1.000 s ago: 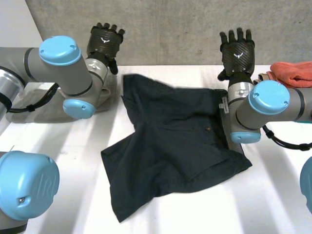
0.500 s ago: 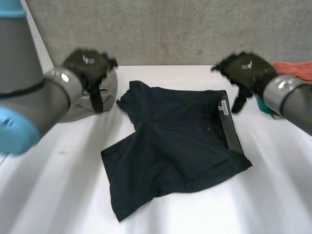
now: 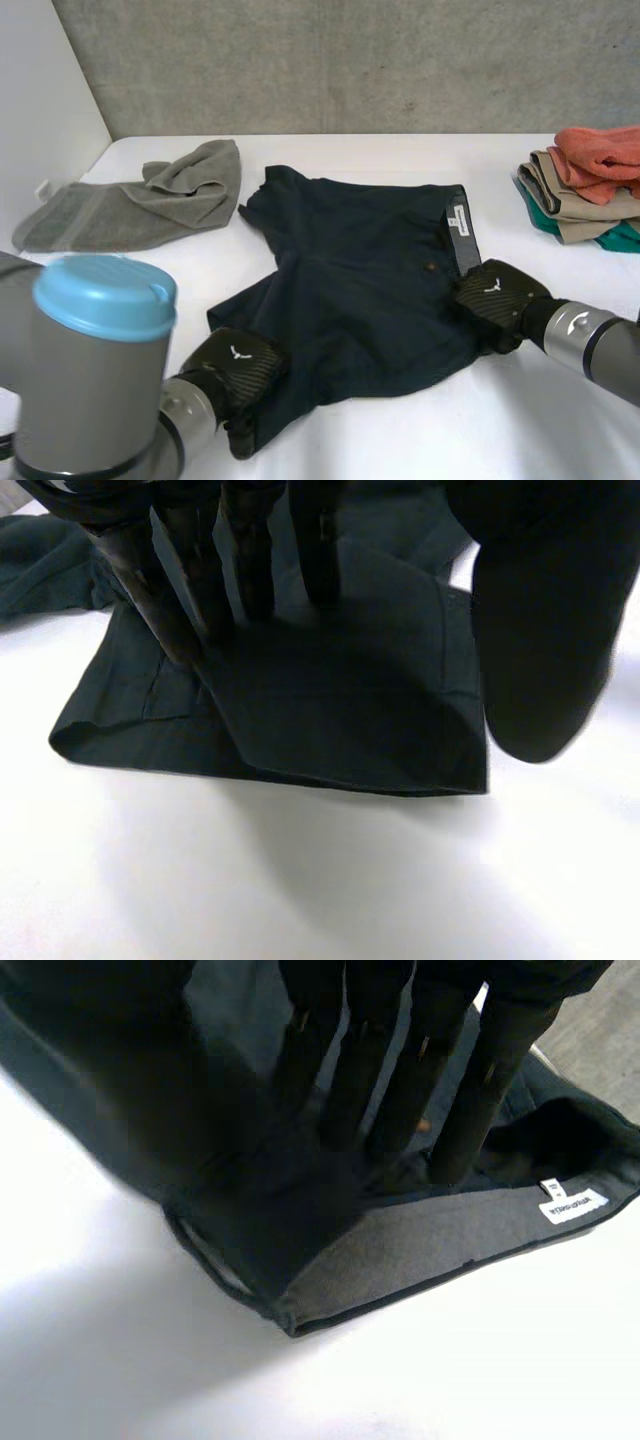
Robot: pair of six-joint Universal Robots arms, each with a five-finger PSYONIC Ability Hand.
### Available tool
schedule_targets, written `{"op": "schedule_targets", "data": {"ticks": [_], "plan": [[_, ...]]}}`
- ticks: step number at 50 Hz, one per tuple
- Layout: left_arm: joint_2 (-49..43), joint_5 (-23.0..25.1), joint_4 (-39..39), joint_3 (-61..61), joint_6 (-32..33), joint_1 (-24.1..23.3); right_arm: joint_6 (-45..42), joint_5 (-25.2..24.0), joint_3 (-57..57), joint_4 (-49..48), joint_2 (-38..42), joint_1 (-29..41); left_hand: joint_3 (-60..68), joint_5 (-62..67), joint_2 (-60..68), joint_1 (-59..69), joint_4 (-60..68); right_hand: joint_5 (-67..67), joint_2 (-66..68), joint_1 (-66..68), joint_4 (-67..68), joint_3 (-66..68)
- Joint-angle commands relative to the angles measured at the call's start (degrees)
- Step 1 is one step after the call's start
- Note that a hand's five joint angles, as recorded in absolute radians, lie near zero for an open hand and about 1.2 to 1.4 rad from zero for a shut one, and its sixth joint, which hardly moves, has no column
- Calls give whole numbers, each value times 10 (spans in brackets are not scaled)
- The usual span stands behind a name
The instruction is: Fold the laundry.
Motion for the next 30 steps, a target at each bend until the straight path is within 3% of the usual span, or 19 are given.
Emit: {"op": "schedule_targets", "data": {"ticks": [1,9,17,18,19,21,30], "plan": [[-25,-27,64,13,16,-18,52,3,18,-67,4,0,221,219,221,213,219,235,229,263,237,236],[-55,-31,113,24,78,-38,80,41,48,-77,-50,-7,581,579,581,573,579,235,229,263,237,236],[-57,-30,101,23,93,-35,66,45,62,-13,-102,-20,581,579,581,573,579,235,229,263,237,236],[-52,-29,97,22,93,-33,65,45,62,-3,-109,-19,541,539,541,533,539,235,229,263,237,236],[-49,-28,95,21,91,-31,65,47,62,-1,-112,-18,407,405,408,400,405,235,229,263,237,236],[-37,-31,89,19,84,-27,73,50,57,-1,-114,-14,43,41,44,35,41,235,229,263,237,236],[-20,-24,39,13,46,-36,174,92,14,-10,-82,8,9,7,9,1,7,235,229,263,237,236]]}}
